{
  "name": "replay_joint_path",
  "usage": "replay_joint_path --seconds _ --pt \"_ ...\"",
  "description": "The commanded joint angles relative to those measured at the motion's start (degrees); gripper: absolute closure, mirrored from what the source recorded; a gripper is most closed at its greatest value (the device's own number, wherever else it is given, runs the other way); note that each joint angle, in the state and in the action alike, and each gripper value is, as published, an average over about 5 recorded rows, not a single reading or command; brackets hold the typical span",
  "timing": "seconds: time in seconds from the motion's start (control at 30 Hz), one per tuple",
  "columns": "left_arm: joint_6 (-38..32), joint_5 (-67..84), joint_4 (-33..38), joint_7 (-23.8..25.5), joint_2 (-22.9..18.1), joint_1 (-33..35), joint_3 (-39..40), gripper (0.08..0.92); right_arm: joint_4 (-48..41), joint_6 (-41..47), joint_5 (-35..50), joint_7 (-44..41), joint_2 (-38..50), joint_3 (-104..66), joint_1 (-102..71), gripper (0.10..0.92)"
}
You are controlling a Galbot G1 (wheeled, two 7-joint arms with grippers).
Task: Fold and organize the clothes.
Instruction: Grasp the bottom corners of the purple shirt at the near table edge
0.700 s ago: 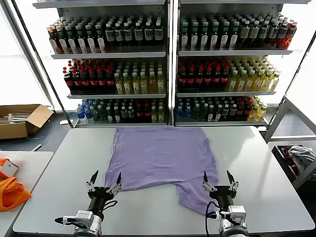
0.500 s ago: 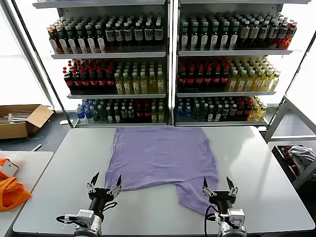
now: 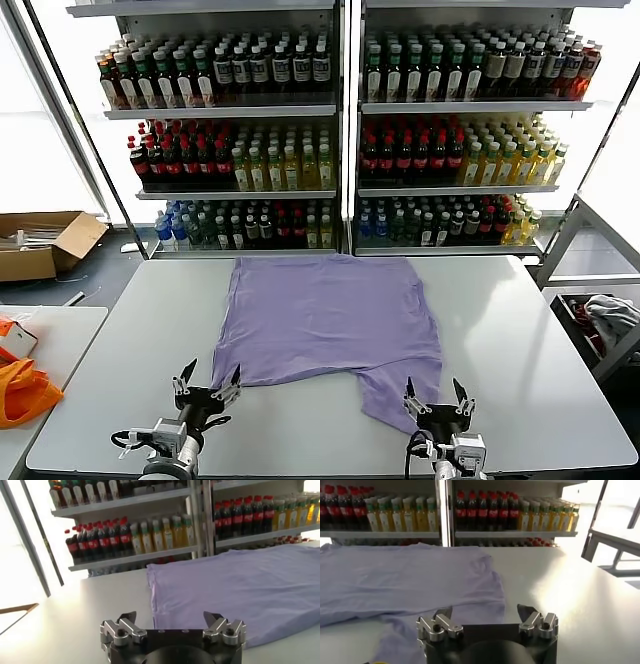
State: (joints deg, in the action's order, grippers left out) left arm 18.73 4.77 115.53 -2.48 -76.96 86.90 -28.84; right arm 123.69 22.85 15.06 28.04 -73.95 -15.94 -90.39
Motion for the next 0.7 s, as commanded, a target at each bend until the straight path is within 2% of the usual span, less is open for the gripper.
replay_joint_path --seconds 0.03,0.7 --pt "1.6 1.3 -0.6 -0.2 0.5 -0.3 0.3 0.177 -0.2 -0.3 0.3 0.9 -0.5 0.3 -0.4 0.203" --pt "1.8 3.7 -1.2 -0.6 0.6 -0.2 0.2 0.177 -2.6 -0.8 0.4 1.5 -2.3 2.2 0.2 0.203"
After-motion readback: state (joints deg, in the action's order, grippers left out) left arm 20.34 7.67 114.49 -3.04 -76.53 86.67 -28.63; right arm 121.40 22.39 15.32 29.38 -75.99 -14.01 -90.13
